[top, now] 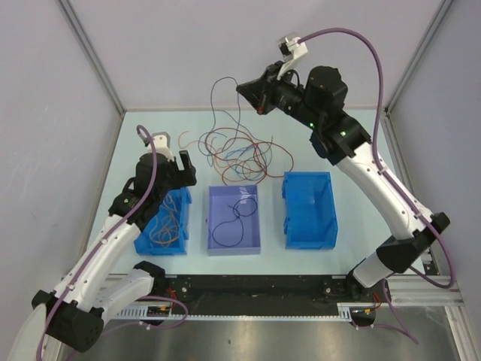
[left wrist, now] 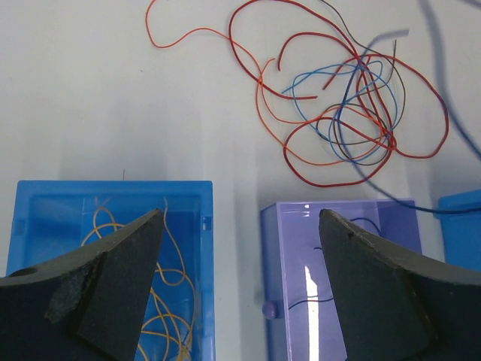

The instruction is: Untangle the cables

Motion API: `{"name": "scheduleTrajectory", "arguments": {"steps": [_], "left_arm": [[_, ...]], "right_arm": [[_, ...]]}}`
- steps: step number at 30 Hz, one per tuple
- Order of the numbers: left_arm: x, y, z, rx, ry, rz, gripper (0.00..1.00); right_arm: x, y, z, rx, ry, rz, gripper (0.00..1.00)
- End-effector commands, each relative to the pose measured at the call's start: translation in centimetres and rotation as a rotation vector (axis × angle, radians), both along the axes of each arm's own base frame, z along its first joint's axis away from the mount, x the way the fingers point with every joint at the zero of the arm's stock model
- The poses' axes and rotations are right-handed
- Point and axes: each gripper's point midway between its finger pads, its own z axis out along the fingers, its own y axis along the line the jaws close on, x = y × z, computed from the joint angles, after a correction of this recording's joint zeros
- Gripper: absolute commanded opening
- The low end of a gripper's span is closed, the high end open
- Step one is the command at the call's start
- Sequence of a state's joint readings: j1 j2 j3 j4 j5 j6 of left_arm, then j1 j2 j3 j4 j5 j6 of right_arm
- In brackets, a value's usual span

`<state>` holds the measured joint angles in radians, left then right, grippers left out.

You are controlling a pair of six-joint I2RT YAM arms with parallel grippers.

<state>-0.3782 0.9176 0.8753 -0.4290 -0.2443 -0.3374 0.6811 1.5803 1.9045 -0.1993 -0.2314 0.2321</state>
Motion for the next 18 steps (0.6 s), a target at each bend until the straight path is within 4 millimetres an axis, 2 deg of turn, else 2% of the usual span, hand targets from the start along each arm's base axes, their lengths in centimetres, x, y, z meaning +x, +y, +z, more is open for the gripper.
{"name": "scheduleTrajectory", "arguments": {"steps": [1, 6, 11, 14, 18], "left_arm": [[0.3, 0.7, 0.8, 0.016, -0.033, 0.029, 0.90], [0.2, 1.0, 0.7, 0.018, -0.030, 0.042, 0.90], [0.2, 0.8, 0.8, 0.011, -0.033, 0.038, 0.89], [0.3, 0.8, 0.7, 0.011, -0.028, 0.036, 0.90], [0.2, 0.8, 0.7, 0.009, -0.030, 0.038, 0.90]], "right_arm": [[-3.2, -1.3, 0.7, 0.005, 0.003, 0.027, 0.00], [-5.4, -2.1, -1.7, -0.036, 0.066, 0.051, 0.00], [-6.7, -2.6, -5.5, -0.089, 0.150, 0.067, 0.00], [-8.0, -2.4, -6.2, -0.102, 0.168, 0.119, 0.00], [-9.8, -2.3, -5.9, -0.112, 0.150, 0.166, 0.00]]}}
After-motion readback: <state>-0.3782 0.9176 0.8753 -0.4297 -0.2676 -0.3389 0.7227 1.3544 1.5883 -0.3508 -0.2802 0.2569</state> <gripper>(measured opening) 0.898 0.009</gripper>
